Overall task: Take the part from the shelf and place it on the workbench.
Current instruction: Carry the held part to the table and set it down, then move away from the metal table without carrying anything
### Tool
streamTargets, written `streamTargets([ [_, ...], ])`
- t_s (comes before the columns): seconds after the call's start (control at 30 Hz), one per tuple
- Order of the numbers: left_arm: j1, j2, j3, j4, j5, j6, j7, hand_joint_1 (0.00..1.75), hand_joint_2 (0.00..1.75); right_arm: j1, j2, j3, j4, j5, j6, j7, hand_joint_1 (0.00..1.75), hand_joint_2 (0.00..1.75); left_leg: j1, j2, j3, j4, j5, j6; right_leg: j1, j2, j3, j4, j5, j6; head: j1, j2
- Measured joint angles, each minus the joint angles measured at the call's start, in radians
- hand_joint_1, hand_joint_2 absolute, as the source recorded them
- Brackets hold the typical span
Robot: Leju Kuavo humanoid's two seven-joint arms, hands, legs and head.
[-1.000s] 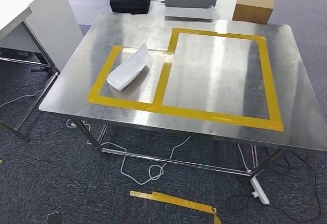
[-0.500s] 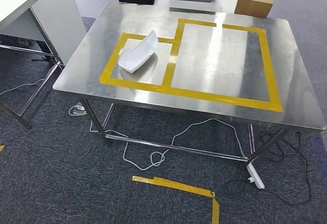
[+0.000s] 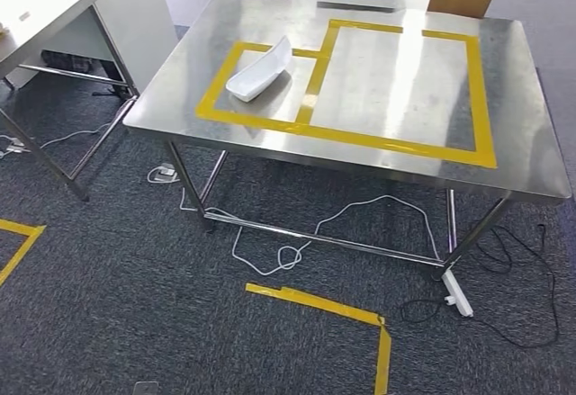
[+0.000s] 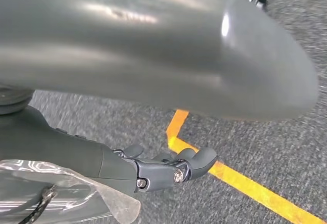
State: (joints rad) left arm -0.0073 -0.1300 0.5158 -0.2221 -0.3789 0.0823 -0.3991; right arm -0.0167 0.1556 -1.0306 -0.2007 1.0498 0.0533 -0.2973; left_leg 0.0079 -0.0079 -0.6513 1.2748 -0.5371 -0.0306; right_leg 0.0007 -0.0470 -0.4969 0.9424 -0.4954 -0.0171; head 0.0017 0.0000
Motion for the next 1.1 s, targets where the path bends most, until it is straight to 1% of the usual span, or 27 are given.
streamTargets([
  [0.03,0.000,0.000,0.000,0.000,0.002,0.000,0.002,0.00,0.00,-0.001,0.000,0.004,0.000,0.003,0.001,-0.002,0.00,0.00,0.002,0.009,0.041,-0.039,0.028,-0.001,-0.001,-0.009,-0.018,0.013,0.006,0.003,0.000,0.000],
  [0.07,-0.001,-0.002,0.000,0.000,0.002,0.001,0.003,0.00,0.00,-0.002,-0.001,0.008,0.000,0.006,0.003,-0.004,0.00,0.00,0.003,0.028,0.095,-0.105,0.038,-0.001,0.000,-0.018,-0.035,0.026,0.011,0.008,0.000,0.000],
  [0.13,-0.004,-0.003,0.000,0.001,0.002,0.001,0.004,0.00,0.00,-0.005,-0.001,0.013,0.000,0.010,0.005,-0.007,0.00,0.00,-0.001,0.061,0.185,-0.241,0.017,0.008,0.003,-0.036,-0.059,0.046,0.020,0.018,0.000,0.000],
  [0.17,-0.006,-0.004,0.000,0.001,0.002,0.002,0.004,0.00,0.00,-0.007,-0.001,0.014,0.000,0.011,0.006,-0.009,0.00,0.00,-0.005,0.066,0.205,-0.281,0.002,0.016,0.004,-0.045,-0.066,0.051,0.026,0.024,0.000,0.000],
  [0.23,-0.005,-0.004,0.000,0.002,0.002,0.002,0.006,0.00,0.00,-0.012,-0.001,0.016,0.000,0.012,0.007,-0.010,0.00,0.00,-0.006,0.054,0.195,-0.302,0.002,0.035,0.003,-0.057,-0.075,0.055,0.036,0.037,0.000,0.000],
  [0.27,-0.004,-0.005,0.000,0.002,0.003,0.002,0.006,0.00,0.00,-0.013,-0.001,0.018,0.000,0.012,0.008,-0.011,0.00,0.00,-0.005,0.047,0.184,-0.304,0.011,0.045,0.002,-0.043,-0.082,0.063,0.024,0.044,0.000,0.000],
  [0.3,-0.003,-0.005,0.000,0.003,0.003,0.002,0.008,0.00,0.00,-0.013,-0.001,0.019,0.000,0.013,0.008,-0.011,0.00,0.00,-0.004,0.041,0.171,-0.305,0.023,0.055,0.000,-0.022,-0.092,0.083,-0.005,0.050,0.001,0.000],
  [0.33,-0.002,-0.006,0.001,0.003,0.003,0.002,0.008,0.00,0.00,-0.011,-0.001,0.019,0.000,0.013,0.008,-0.011,0.00,0.00,-0.005,0.033,0.156,-0.306,0.037,0.063,-0.001,0.005,-0.107,0.125,-0.051,0.054,0.002,0.000],
  [0.4,-0.004,-0.008,0.001,0.004,0.003,0.002,0.009,0.00,0.00,-0.009,-0.002,0.020,0.000,0.013,0.008,-0.011,0.00,0.00,-0.010,0.015,0.121,-0.305,0.065,0.071,-0.001,0.039,-0.141,0.253,-0.148,0.055,0.004,0.000],
  [0.43,-0.004,-0.009,0.001,0.004,0.003,0.002,0.009,0.00,0.00,-0.008,-0.002,0.020,0.000,0.013,0.008,-0.011,0.00,0.00,-0.013,0.004,0.102,-0.304,0.080,0.073,0.000,0.044,-0.150,0.311,-0.172,0.053,0.005,0.000],
  [0.47,-0.003,-0.009,0.001,0.004,0.003,0.002,0.009,0.00,0.00,-0.009,-0.002,0.020,0.000,0.013,0.008,-0.011,0.00,0.00,-0.017,-0.006,0.083,-0.303,0.095,0.073,0.000,0.046,-0.146,0.342,-0.171,0.050,0.005,0.000],
  [0.5,-0.003,-0.010,0.001,0.004,0.003,0.002,0.010,0.00,0.00,-0.009,-0.002,0.020,0.000,0.013,0.008,-0.011,0.00,0.00,-0.019,-0.016,0.065,-0.302,0.110,0.072,0.000,0.047,-0.126,0.338,-0.149,0.046,0.004,0.000],
  [0.53,-0.002,-0.010,0.001,0.004,0.002,0.002,0.010,0.00,0.00,-0.010,-0.002,0.020,0.000,0.013,0.008,-0.012,0.00,0.00,-0.021,-0.027,0.049,-0.302,0.123,0.071,0.001,0.053,-0.088,0.297,-0.117,0.040,0.004,0.000],
  [0.6,-0.005,-0.011,0.001,0.005,0.002,0.002,0.010,0.00,0.00,-0.011,-0.002,0.020,0.000,0.011,0.003,-0.014,0.00,0.00,-0.024,-0.050,0.024,-0.300,0.150,0.067,0.005,0.091,0.028,0.142,-0.078,0.024,0.004,0.000],
  [0.63,-0.007,-0.012,0.001,0.005,0.001,0.002,0.011,0.00,0.00,-0.012,0.000,0.020,0.000,0.010,-0.001,-0.015,0.00,0.00,-0.026,-0.060,0.015,-0.299,0.164,0.063,0.006,0.111,0.078,0.064,-0.079,0.019,0.004,0.000],
  [0.67,-0.008,-0.012,0.001,0.005,0.000,0.003,0.011,0.00,0.00,-0.013,0.002,0.021,0.000,0.010,-0.005,-0.015,0.00,0.00,-0.026,-0.071,0.008,-0.300,0.178,0.059,0.008,0.125,0.110,0.011,-0.086,0.015,0.004,0.000],
  [0.7,-0.007,-0.012,0.001,0.005,-0.003,0.003,0.011,0.00,0.00,-0.013,0.004,0.021,0.001,0.010,-0.008,-0.013,0.00,0.00,-0.026,-0.081,0.002,-0.301,0.191,0.053,0.010,0.125,0.123,-0.017,-0.091,0.012,0.004,0.000],
  [0.77,-0.002,-0.012,0.000,0.006,-0.018,0.005,0.012,0.00,0.00,-0.014,0.011,0.021,0.002,0.009,-0.011,-0.007,0.00,0.00,-0.025,-0.089,-0.008,-0.303,0.203,0.041,0.008,0.102,0.108,-0.020,-0.077,0.005,0.005,0.000],
  [0.8,0.000,-0.013,-0.001,0.007,-0.031,0.009,0.015,0.00,0.00,-0.013,0.014,0.020,0.002,0.007,-0.009,-0.003,0.00,0.00,-0.024,-0.076,-0.016,-0.289,0.179,0.034,0.007,0.087,0.099,-0.020,-0.066,-0.002,0.002,0.000],
  [0.83,0.001,-0.015,-0.005,0.008,-0.046,0.014,0.017,0.00,0.00,-0.011,0.015,0.020,0.003,0.003,-0.004,0.000,0.00,0.00,-0.022,-0.056,-0.025,-0.255,0.134,0.028,0.004,0.070,0.088,-0.020,-0.055,-0.008,-0.001,0.000],
  [0.87,-0.001,-0.021,-0.011,0.008,-0.063,0.021,0.020,0.00,0.00,-0.009,0.013,0.020,0.003,-0.004,0.004,0.001,0.00,0.00,-0.018,-0.031,-0.037,-0.200,0.073,0.020,0.004,0.053,0.076,-0.019,-0.044,-0.011,-0.004,0.000],
  [0.9,-0.005,-0.028,-0.019,0.008,-0.079,0.028,0.023,0.00,0.00,-0.004,0.009,0.019,0.003,-0.011,0.016,0.002,0.00,0.00,-0.013,-0.015,-0.049,-0.131,0.016,0.012,0.005,0.035,0.063,-0.018,-0.035,-0.012,-0.008,0.000],
  [0.93,-0.009,-0.035,-0.028,0.008,-0.095,0.035,0.026,0.00,0.00,-0.001,0.003,0.018,0.003,-0.018,0.028,0.004,0.00,0.00,-0.007,-0.007,-0.057,-0.062,-0.019,0.004,0.004,0.017,0.050,-0.016,-0.026,-0.009,-0.008,0.000],
  [0.97,-0.012,-0.043,-0.037,0.008,-0.108,0.040,0.031,0.00,0.00,0.002,-0.004,0.016,0.003,-0.023,0.038,0.007,0.00,0.00,-0.001,-0.002,-0.057,-0.010,-0.027,-0.003,0.003,-0.001,0.035,-0.012,-0.017,-0.006,-0.008,0.000],
  [1.0,-0.014,-0.050,-0.046,0.008,-0.117,0.043,0.035,0.00,0.00,0.002,-0.011,0.013,0.003,-0.027,0.045,0.012,0.00,0.00,0.006,0.001,-0.043,0.012,-0.011,-0.009,0.002,-0.017,0.020,-0.007,-0.009,-0.003,-0.008,0.000],
  [1.03,-0.015,-0.056,-0.054,0.009,-0.123,0.045,0.039,0.00,0.00,0.001,-0.017,0.011,0.003,-0.029,0.048,0.015,0.00,0.00,0.011,0.007,-0.014,-0.001,0.018,-0.014,0.000,-0.031,0.005,0.001,-0.001,0.001,-0.008,0.000],
  [1.1,-0.017,-0.062,-0.064,0.009,-0.125,0.046,0.043,0.00,0.00,-0.001,-0.028,0.008,0.002,-0.031,0.050,0.018,0.00,0.00,0.017,0.040,0.086,-0.117,0.054,-0.018,-0.001,-0.053,-0.022,0.019,0.010,0.011,-0.008,0.000],
])
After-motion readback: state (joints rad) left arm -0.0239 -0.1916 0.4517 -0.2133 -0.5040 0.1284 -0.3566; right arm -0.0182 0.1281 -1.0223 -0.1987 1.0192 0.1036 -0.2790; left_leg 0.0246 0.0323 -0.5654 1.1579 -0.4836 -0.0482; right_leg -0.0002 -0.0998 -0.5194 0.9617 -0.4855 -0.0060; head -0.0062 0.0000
